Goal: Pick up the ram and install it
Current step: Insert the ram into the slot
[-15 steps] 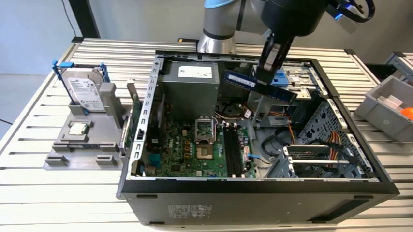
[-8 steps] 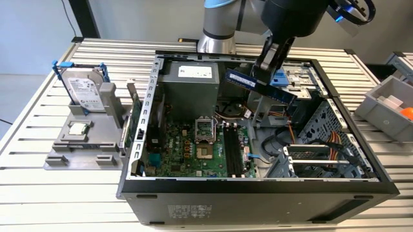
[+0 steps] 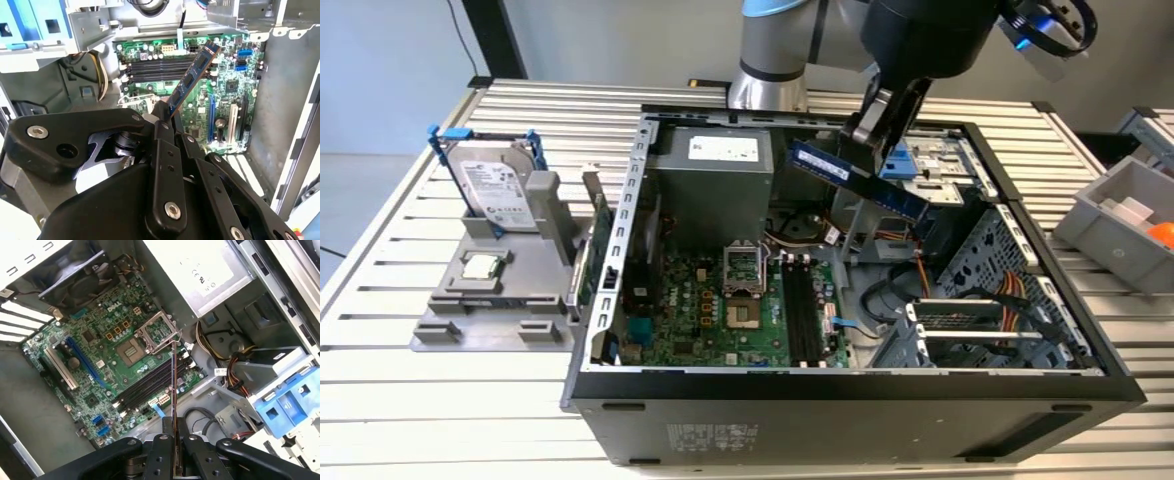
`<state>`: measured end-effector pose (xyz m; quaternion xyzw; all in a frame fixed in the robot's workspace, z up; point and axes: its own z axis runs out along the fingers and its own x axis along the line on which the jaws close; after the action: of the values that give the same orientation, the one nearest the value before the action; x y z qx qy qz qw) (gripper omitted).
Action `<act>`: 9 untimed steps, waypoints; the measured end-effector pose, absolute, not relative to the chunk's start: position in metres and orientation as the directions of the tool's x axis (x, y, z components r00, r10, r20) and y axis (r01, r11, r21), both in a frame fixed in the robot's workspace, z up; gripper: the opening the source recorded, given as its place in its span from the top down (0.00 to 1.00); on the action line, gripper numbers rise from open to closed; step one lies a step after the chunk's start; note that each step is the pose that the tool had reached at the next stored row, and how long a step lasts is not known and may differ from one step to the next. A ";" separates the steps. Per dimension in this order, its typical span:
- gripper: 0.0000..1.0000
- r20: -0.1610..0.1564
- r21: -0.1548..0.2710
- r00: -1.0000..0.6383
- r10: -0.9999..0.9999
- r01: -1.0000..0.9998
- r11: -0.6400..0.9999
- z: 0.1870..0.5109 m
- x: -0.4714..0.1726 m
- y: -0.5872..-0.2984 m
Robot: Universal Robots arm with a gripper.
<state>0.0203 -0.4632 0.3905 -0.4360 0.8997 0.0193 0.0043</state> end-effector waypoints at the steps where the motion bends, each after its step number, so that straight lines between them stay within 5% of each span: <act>1: 1.00 -0.024 0.031 -0.629 -0.777 -0.777 0.629 0.391 0.020 -0.463; 9: 1.00 -0.024 0.031 -0.698 -0.715 -0.716 0.698 0.390 0.020 -0.464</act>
<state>0.0203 -0.4644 0.3904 -0.3884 0.9213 0.0190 0.0053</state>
